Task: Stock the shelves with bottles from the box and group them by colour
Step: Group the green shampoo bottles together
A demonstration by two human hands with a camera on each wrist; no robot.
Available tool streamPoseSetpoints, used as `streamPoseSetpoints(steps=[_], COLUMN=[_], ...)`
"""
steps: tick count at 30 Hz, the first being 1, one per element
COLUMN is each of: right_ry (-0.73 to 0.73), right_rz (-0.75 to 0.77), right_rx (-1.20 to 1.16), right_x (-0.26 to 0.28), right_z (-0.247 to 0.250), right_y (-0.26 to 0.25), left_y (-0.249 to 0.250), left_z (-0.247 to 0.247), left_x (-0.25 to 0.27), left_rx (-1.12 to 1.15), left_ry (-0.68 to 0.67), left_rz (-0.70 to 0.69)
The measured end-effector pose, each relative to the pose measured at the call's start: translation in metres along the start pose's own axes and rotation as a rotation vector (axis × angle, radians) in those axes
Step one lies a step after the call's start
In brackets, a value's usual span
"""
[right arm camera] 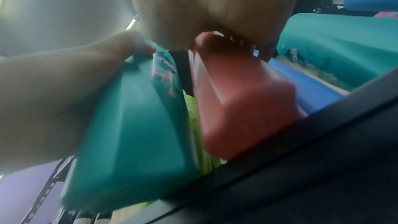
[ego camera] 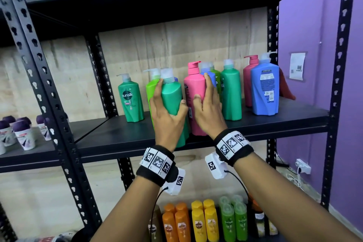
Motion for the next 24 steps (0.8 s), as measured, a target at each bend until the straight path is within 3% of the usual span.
streamPoseSetpoints(steps=[6, 14, 19, 24], right_ry=[-0.159, -0.266, -0.266, -0.151], right_rz=[0.047, -0.041, -0.064, -0.043], right_rx=[0.179, 0.307, 0.302, 0.341], right_x=[-0.016, -0.039, -0.037, -0.037], right_z=[-0.023, -0.045, -0.038, -0.006], right_y=[-0.002, -0.007, -0.011, -0.006], left_y=[-0.005, -0.004, -0.002, -0.001], left_z=[0.013, 0.01, 0.011, 0.005], left_x=[-0.003, -0.003, -0.002, -0.001], left_rx=[-0.002, 0.01, 0.012, 0.004], left_ry=[0.011, -0.006, -0.004, -0.001], left_rz=[0.026, 0.03, 0.014, 0.013])
Point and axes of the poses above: each hand's wrist, its own x-axis away from the middle knuckle, its own z-axis out of the back of the hand, y = z × x, the point moved 7 cm from there along -x, towards the middle knuckle, and after that the axes turned 4 degrees about -z, right-handed, at the moved point
